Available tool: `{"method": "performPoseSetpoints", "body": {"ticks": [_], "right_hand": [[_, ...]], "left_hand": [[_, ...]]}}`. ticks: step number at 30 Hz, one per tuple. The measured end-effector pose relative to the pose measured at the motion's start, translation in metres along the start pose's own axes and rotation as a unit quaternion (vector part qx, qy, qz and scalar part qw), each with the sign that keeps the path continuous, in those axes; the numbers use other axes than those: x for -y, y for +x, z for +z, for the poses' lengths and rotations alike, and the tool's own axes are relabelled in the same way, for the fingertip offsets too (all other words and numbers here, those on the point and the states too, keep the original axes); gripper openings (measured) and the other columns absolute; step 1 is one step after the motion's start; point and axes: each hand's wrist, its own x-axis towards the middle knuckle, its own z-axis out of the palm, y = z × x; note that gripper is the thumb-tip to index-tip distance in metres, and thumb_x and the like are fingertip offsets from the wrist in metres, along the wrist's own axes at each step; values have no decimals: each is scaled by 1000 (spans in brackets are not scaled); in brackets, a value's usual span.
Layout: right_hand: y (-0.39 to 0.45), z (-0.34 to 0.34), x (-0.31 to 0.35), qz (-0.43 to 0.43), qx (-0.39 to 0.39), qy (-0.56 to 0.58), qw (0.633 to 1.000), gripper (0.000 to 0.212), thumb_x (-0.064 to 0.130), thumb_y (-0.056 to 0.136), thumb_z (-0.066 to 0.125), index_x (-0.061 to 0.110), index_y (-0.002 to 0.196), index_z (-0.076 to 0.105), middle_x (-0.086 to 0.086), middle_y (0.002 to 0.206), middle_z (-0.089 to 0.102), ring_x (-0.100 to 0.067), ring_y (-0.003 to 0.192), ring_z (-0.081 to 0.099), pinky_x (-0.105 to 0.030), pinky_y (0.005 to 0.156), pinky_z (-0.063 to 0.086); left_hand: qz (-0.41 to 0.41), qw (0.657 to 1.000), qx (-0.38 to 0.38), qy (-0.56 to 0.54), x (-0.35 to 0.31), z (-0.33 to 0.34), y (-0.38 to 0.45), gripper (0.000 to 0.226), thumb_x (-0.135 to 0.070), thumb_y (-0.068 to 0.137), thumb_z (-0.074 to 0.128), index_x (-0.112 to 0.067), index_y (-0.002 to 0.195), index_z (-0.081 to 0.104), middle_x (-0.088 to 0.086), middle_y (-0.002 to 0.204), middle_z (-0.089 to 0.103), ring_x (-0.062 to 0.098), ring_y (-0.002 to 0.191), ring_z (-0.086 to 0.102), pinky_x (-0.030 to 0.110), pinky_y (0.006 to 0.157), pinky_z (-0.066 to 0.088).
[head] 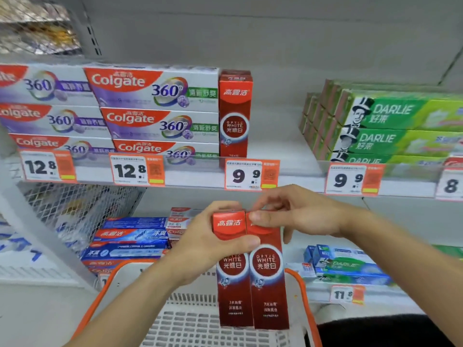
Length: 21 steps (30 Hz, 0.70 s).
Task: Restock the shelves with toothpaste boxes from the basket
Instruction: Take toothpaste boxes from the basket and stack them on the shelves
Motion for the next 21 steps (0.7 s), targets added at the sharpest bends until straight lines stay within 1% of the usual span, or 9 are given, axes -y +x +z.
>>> {"method": "performPoseSetpoints", "body": {"ticks": [2,4,7,8,10,13,17,19,21], "right_hand": [[-3,0,0,-5,5,-27,1000,53,62,76,74,13,97,70,-5,84,73,-19,72,68,-42,65,58],[-5,2,1,-9,0,-40,999,51,60,72,71,14,95,70,-5,82,72,-11,67,65,-43,64,57],[-7,6,0,-20,-19,-32,999,50,57,71,74,15,97,70,-11,89,72,-15,70,64,-55,72,56],[-7,5,-1,-23,-20,-35,999,48,57,73,75,16,97,71,-11,89,73,-17,71,65,-56,76,55],[-8,1,-1,-26,-7,-51,998,43,55,76,74,18,98,72,-6,90,75,-22,79,70,-53,84,56],[-13,-8,3,-32,10,-77,996,41,50,75,77,19,100,73,-1,92,77,-21,88,72,-46,90,56],[-21,-19,15,-69,-11,-97,993,31,38,80,80,16,102,74,3,94,77,-15,87,73,-39,86,58],[-27,-25,24,-98,-35,-104,989,33,39,79,79,17,103,74,4,95,77,-12,86,73,-37,83,58],[-32,-33,32,-120,-62,-104,985,41,45,74,79,19,104,73,4,95,77,-11,85,73,-38,80,60]], "left_hand": [[-18,1000,-5,5,-2,6,-1,89,-20,51,94,-34,129,54,4,108,75,21,94,75,33,76,60],[-21,999,-14,23,-3,10,-2,101,-25,48,95,-38,136,48,3,110,74,20,94,75,32,76,61],[-16,998,13,65,-9,18,-4,109,-25,49,94,-38,142,40,-4,104,76,16,91,75,26,75,59],[-12,997,27,72,-11,20,-5,111,-25,50,94,-37,144,37,-6,103,76,17,91,76,27,77,59],[-7,996,34,79,-14,23,-5,114,-26,49,95,-37,146,35,-8,103,76,17,92,76,31,80,59],[0,995,18,95,-22,27,-7,114,-30,48,95,-41,145,36,-11,100,76,15,90,76,31,79,61],[37,992,0,123,-38,30,-5,109,-34,47,93,-45,141,38,-13,97,76,12,89,75,26,75,60],[66,990,7,121,-49,28,-2,101,-32,51,95,-41,137,43,-9,100,77,15,92,75,28,78,60],[110,987,36,112,-64,25,-1,95,-32,56,96,-37,136,46,-6,111,74,17,102,73,27,84,59]]}}
